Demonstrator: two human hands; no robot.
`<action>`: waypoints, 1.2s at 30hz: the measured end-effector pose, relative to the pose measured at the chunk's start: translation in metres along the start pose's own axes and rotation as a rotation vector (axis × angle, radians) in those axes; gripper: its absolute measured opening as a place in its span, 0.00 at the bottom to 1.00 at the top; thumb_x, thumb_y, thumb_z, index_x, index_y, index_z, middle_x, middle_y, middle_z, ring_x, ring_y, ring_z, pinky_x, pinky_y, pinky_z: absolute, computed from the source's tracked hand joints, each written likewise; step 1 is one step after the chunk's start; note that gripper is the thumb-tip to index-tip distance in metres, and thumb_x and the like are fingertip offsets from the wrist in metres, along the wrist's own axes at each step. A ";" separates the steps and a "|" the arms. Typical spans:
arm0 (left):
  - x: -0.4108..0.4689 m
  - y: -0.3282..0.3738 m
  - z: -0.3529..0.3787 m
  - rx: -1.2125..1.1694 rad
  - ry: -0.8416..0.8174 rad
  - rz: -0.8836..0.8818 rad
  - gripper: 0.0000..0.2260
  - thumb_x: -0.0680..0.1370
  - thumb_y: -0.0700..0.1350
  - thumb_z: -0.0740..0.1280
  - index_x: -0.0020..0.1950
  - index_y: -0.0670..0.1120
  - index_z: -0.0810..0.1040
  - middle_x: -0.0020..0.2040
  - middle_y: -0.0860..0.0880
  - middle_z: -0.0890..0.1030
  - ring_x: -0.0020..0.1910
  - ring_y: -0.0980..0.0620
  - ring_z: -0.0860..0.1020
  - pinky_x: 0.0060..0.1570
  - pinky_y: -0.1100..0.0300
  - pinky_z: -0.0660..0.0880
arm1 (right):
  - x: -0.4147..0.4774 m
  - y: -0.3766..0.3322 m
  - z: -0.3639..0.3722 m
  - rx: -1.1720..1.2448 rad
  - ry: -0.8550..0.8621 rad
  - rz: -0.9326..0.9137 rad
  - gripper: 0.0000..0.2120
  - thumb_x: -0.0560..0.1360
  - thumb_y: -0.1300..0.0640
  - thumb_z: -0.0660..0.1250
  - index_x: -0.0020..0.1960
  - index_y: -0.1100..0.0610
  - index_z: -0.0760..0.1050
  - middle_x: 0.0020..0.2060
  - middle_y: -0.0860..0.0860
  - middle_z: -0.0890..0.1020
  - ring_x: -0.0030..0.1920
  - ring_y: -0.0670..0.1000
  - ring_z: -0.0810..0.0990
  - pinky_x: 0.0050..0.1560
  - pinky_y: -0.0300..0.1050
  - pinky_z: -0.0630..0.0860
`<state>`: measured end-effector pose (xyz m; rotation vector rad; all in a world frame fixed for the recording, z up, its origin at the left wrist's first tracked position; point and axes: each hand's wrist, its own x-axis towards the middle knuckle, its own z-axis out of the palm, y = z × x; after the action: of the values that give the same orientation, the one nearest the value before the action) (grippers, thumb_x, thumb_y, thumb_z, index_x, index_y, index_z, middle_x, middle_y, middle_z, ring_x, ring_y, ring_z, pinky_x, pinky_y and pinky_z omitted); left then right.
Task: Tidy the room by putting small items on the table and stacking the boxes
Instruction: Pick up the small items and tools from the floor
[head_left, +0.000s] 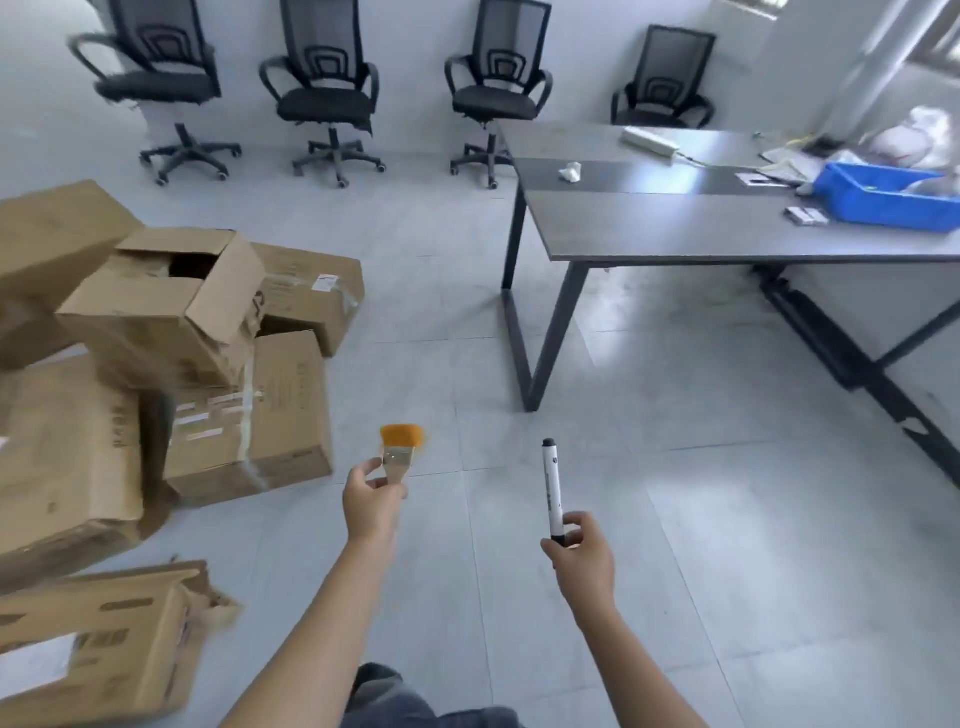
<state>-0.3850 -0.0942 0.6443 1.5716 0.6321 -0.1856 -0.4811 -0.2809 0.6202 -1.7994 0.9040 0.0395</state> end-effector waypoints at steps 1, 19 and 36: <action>-0.022 -0.010 0.017 0.023 -0.039 -0.009 0.21 0.72 0.26 0.62 0.63 0.39 0.71 0.40 0.48 0.75 0.40 0.47 0.73 0.34 0.63 0.67 | -0.004 0.014 -0.024 0.016 0.036 0.020 0.11 0.71 0.66 0.66 0.49 0.53 0.70 0.35 0.50 0.75 0.33 0.50 0.73 0.35 0.43 0.68; -0.190 -0.081 0.202 0.415 -0.510 0.085 0.11 0.72 0.27 0.62 0.41 0.43 0.73 0.36 0.47 0.73 0.33 0.52 0.68 0.32 0.62 0.65 | -0.035 0.145 -0.219 0.208 0.368 0.174 0.11 0.70 0.64 0.68 0.49 0.53 0.70 0.34 0.48 0.74 0.34 0.51 0.74 0.36 0.43 0.68; -0.101 0.004 0.413 0.229 -0.433 0.112 0.22 0.73 0.30 0.64 0.66 0.42 0.67 0.44 0.45 0.75 0.39 0.48 0.73 0.35 0.61 0.68 | 0.143 0.083 -0.294 0.148 0.467 0.223 0.11 0.70 0.65 0.68 0.48 0.54 0.71 0.33 0.50 0.74 0.33 0.51 0.73 0.36 0.43 0.68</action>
<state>-0.3625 -0.5185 0.6468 1.7104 0.1878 -0.5128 -0.5402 -0.6126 0.6186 -1.5875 1.3977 -0.3098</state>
